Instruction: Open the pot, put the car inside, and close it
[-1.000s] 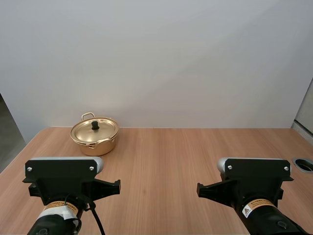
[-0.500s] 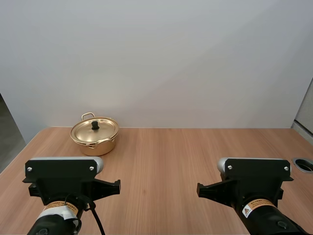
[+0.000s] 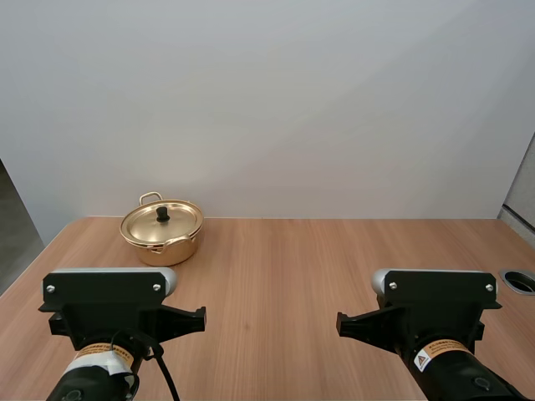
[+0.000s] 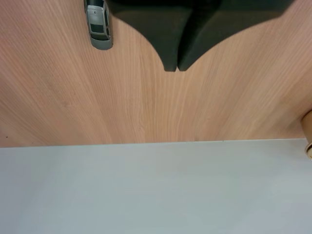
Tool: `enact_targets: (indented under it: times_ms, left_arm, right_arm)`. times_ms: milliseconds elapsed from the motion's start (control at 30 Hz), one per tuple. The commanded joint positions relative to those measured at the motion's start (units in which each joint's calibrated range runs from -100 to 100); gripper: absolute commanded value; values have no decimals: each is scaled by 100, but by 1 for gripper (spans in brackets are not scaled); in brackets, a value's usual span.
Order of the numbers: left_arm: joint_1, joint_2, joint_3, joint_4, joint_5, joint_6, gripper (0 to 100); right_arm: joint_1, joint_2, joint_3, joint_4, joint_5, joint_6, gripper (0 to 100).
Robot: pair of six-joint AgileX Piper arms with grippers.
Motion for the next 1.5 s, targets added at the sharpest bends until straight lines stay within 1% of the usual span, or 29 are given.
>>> enact_targets:
  times_ms: [0,467,567,833,933,1033,1100,1267,1400,1467]
  left_arm:
    - [-2,0,0,0,0,1,0]
    - [-2,0,0,0,0,1,0]
    - [-2,0,0,0,0,1,0]
    - [-2,0,0,0,-19,1,0]
    - [-2,0,0,17,-367,1,0]
    - [-2,0,0,47,-390,13,0]
    - [-2,0,0,139,-390,25,0]
    - [-2,0,0,151,-390,25,0]
    - [-2,0,0,151,-390,25,0]
    - [-2,0,0,151,-390,25,0]
  right_arm:
    - [-1,0,0,-3,-8,7,0]
    - [-1,0,0,-3,-8,7,0]
    - [-1,0,0,192,-8,23,0]
    - [-1,0,0,395,-8,12,0]
    - [-1,0,0,782,9,-2,0]
    - [-1,0,0,593,118,-250,0]
    - [-1,0,0,551,83,-309,0]
    - [-1,0,0,529,-574,-309,0]
    - [-1,0,0,237,-554,-331,0]
    - [-1,0,0,-104,-489,-331,0]
